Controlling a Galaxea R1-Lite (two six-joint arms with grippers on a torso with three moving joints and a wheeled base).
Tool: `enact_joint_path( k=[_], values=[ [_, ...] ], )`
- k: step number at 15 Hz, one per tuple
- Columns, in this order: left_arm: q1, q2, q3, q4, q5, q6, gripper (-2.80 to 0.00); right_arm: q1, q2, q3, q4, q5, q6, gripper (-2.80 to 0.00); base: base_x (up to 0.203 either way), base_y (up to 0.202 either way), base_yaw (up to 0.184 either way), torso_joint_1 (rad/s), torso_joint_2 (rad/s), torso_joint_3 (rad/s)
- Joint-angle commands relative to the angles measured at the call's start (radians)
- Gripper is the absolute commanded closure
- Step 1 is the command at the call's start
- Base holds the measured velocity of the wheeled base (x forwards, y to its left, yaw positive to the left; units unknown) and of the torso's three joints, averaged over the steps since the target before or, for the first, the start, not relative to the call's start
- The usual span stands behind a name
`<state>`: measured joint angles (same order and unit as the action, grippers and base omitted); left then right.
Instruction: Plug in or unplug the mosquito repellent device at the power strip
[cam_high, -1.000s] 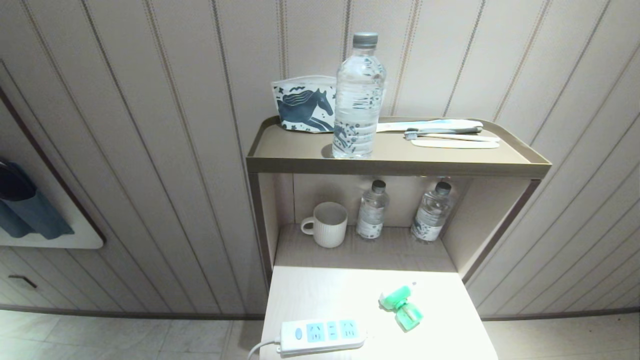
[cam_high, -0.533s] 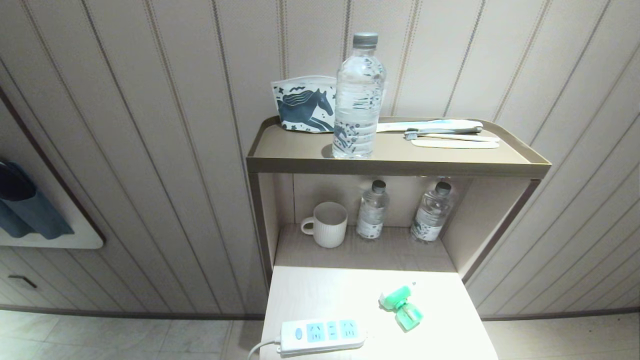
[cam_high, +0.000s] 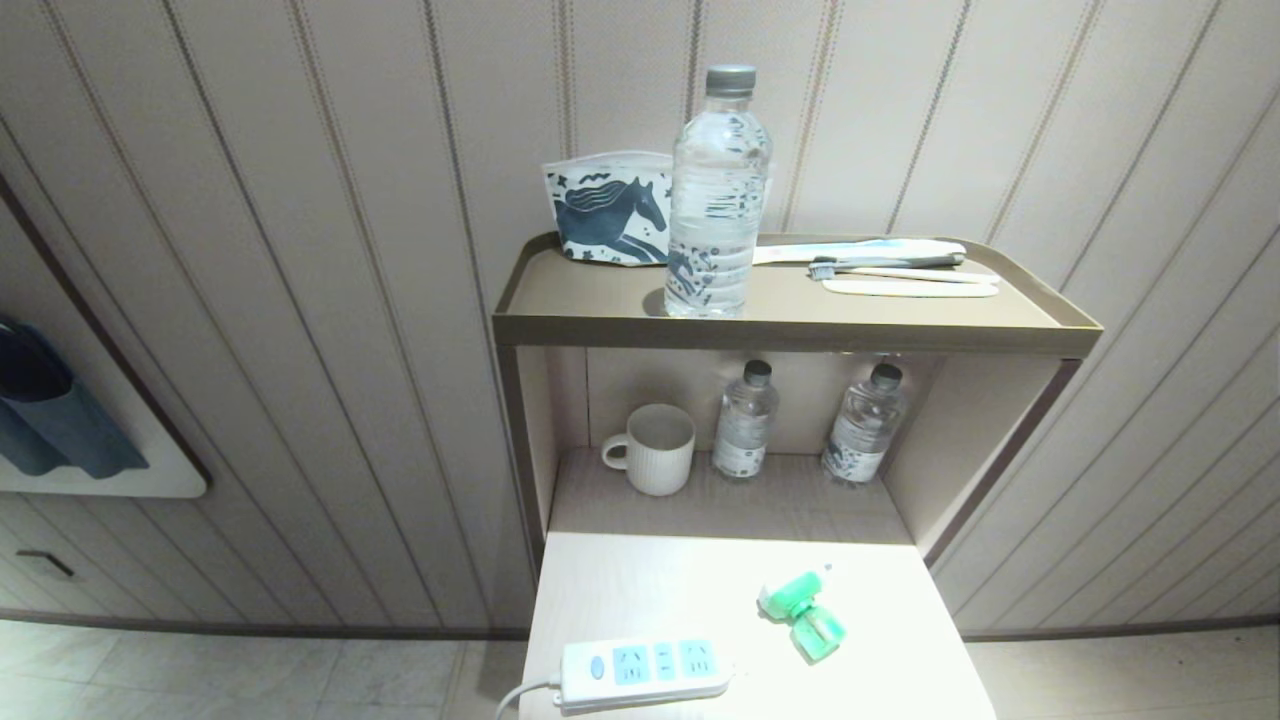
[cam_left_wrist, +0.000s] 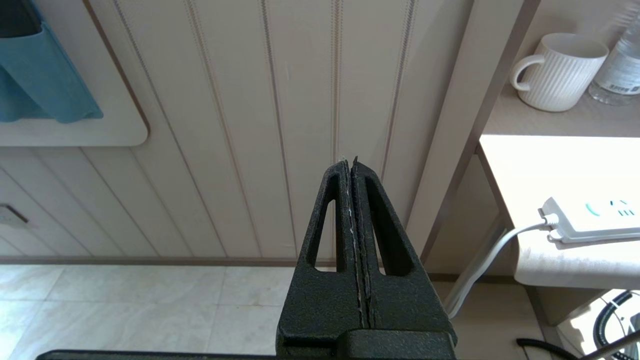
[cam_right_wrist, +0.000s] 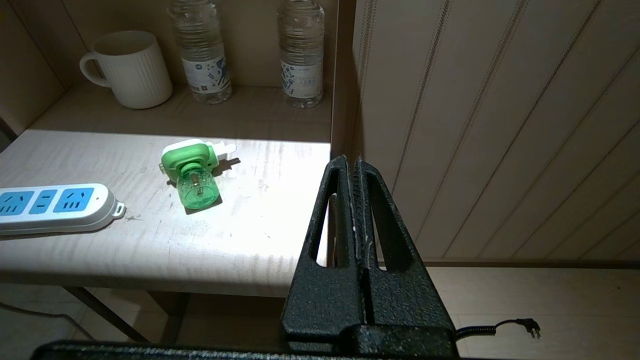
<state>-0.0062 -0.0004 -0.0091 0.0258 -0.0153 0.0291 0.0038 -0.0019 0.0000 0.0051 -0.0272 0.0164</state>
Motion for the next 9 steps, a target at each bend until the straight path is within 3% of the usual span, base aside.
enact_joint_path(
  k=[1,5,9],
  values=[
    [0.0,0.0,0.0,0.0,0.002,0.0,0.0,0.001,0.002,0.0,0.003,-0.004,0.002,0.0,0.0,0.0,0.0,0.0,0.0,0.0],
    [0.0,0.104,0.001,0.0,0.003,-0.003,0.0,0.001,0.002,0.0,0.003,-0.004,0.004,0.0,0.0,0.0,0.0,0.0,0.0,0.0],
    [0.0,0.0,0.009,-0.091,0.012,-0.015,0.0,0.001,0.002,0.0,0.003,-0.004,0.004,0.0,0.0,0.0,0.0,0.0,0.0,0.0]
  ],
)
